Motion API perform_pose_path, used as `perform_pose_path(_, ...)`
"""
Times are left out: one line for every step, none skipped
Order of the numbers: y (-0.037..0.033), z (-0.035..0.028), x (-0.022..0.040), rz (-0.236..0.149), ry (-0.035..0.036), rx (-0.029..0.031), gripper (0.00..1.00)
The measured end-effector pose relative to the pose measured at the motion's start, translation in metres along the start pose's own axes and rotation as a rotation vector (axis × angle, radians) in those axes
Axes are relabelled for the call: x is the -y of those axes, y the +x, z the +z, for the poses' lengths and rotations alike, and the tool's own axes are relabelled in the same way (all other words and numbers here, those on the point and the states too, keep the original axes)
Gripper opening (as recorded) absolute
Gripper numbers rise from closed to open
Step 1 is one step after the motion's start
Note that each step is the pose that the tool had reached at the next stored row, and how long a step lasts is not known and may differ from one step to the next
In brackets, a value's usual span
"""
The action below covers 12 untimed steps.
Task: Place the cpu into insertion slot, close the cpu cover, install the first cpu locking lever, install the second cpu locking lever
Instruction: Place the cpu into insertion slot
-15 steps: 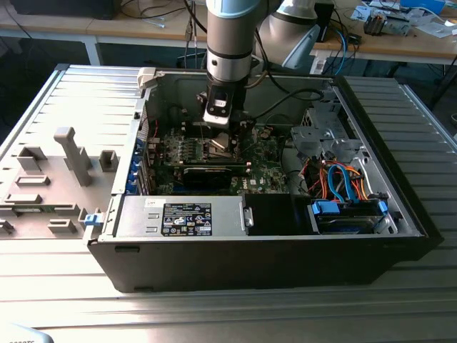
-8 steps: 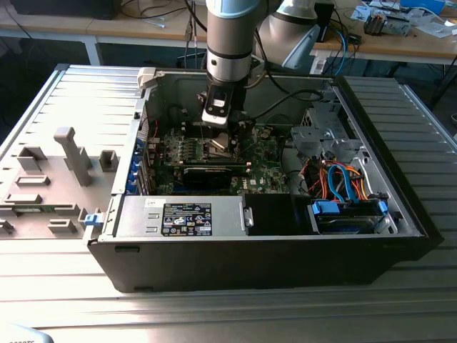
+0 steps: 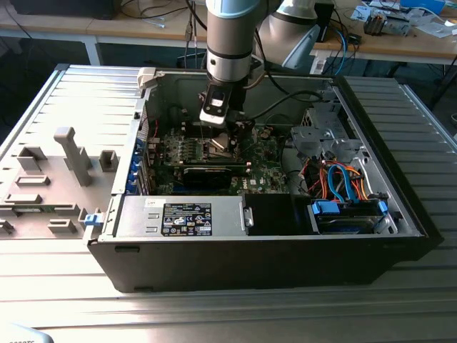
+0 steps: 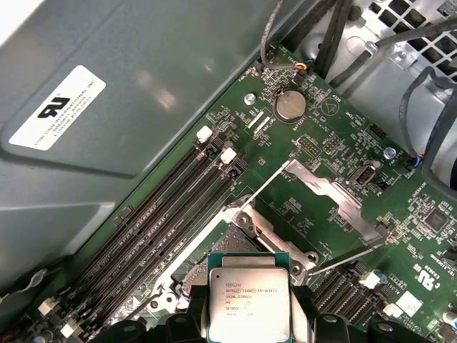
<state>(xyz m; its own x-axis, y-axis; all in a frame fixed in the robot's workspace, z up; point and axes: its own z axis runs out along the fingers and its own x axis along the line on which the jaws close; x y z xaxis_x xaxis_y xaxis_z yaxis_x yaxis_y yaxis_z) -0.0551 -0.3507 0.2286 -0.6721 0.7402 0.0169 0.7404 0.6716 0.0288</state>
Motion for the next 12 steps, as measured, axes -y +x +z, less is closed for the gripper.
perform_pose_path(0.0000, 0.0000, 0.0000, 0.004, -0.0001, 0.0002, 0.54)
perform_pose_path(0.0000, 0.0000, 0.0000, 0.009, -0.0002, 0.0003, 0.54)
perform_pose_path(0.0000, 0.0000, 0.0000, 0.019, -0.0003, 0.0006, 0.54)
perform_pose_path(0.0000, 0.0000, 0.0000, 0.026, -0.0005, 0.0008, 0.54)
perform_pose_path(0.0000, 0.0001, 0.0000, 0.068, -0.0012, 0.0020, 0.54)
perform_pose_path(0.0000, 0.0001, 0.0000, 0.111, -0.0018, 0.0032, 0.54)
perform_pose_path(0.0000, 0.0002, 0.0000, 0.163, -0.0028, 0.0047, 0.54)
perform_pose_path(0.0000, 0.0002, 0.0000, 0.184, -0.0031, 0.0054, 0.54)
perform_pose_path(0.0000, 0.0002, 0.0000, 0.189, -0.0032, 0.0055, 0.54)
perform_pose_path(0.0000, 0.0002, 0.0000, 0.192, -0.0033, 0.0056, 0.54)
perform_pose_path(0.0000, 0.0002, 0.0000, 0.195, -0.0032, 0.0057, 0.54)
perform_pose_path(0.0000, 0.0002, 0.0000, 0.199, -0.0033, 0.0058, 0.54)
